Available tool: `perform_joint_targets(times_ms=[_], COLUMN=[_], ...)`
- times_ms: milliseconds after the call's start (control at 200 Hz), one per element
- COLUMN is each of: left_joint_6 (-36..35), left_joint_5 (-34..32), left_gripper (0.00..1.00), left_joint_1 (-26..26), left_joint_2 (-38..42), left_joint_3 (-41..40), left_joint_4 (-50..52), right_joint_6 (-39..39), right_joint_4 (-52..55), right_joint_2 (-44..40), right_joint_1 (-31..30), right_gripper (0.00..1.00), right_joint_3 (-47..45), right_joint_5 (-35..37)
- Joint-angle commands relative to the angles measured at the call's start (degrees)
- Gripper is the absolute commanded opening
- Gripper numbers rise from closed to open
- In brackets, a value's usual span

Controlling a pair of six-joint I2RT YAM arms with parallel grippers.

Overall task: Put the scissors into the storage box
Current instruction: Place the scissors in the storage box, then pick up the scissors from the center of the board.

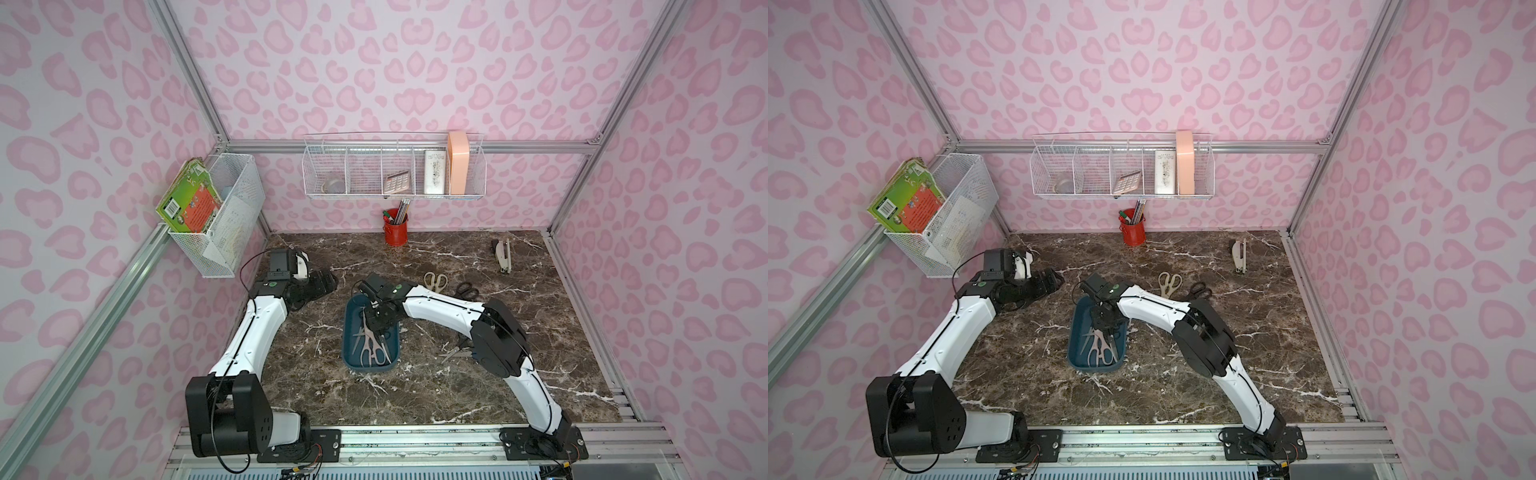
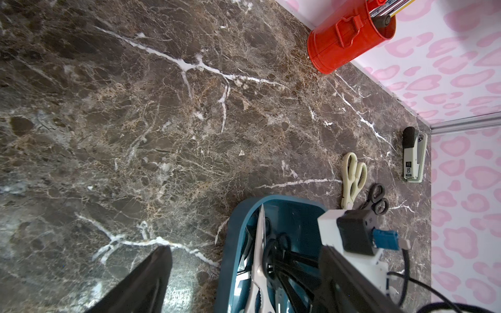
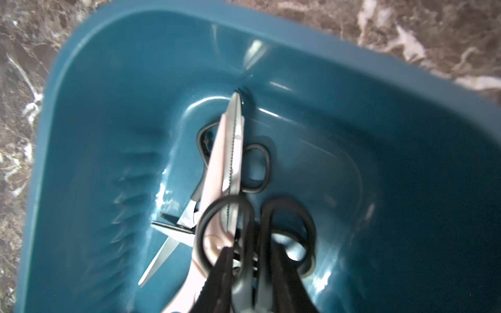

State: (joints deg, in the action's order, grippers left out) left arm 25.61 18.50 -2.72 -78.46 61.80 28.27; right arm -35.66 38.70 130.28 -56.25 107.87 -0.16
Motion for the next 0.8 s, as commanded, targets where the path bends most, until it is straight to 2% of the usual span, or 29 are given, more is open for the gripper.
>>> perform_joint_targets(times_ms=[0,80,330,550,705,795], left_joint_6=[0.18,0.33,0.32,1.86,3.16,3.25], left_joint_5=[0.36,0.61,1.91,6.04,7.21,6.56], left_gripper=[0.9,0.9,0.9,0.89,0.89,0.89], left_joint_1=[-0.06,-0.02,-0.03,1.58,5.71,8.85], left_joint_2=[0.23,0.06,-0.03,-0.63,-2.31,-3.63], left_joint_3=[-0.01,-0.07,-0.36,-1.31,-0.01,1.93], left_joint_4=[-0.56,-0.59,-1.08,-3.35,-3.93,-3.0], right_joint_6=[0.41,0.76,1.73,2.15,3.31,4.67], right_joint_4=[-1.65,-1.78,-3.13,-6.37,-7.94,-8.56], right_joint_2=[-1.47,-2.42,-10.54,-21.23,-25.18,-24.98], right_joint_1=[-0.05,0.08,2.0,9.65,16.74,20.34], right_gripper=[0.41,0.46,0.45,0.44,0.42,0.41], right_joint_3=[0.1,0.57,-3.83,-16.68,-24.16,-25.53], right_joint_5=[1.1,1.12,3.1,2.99,3.0,3.38])
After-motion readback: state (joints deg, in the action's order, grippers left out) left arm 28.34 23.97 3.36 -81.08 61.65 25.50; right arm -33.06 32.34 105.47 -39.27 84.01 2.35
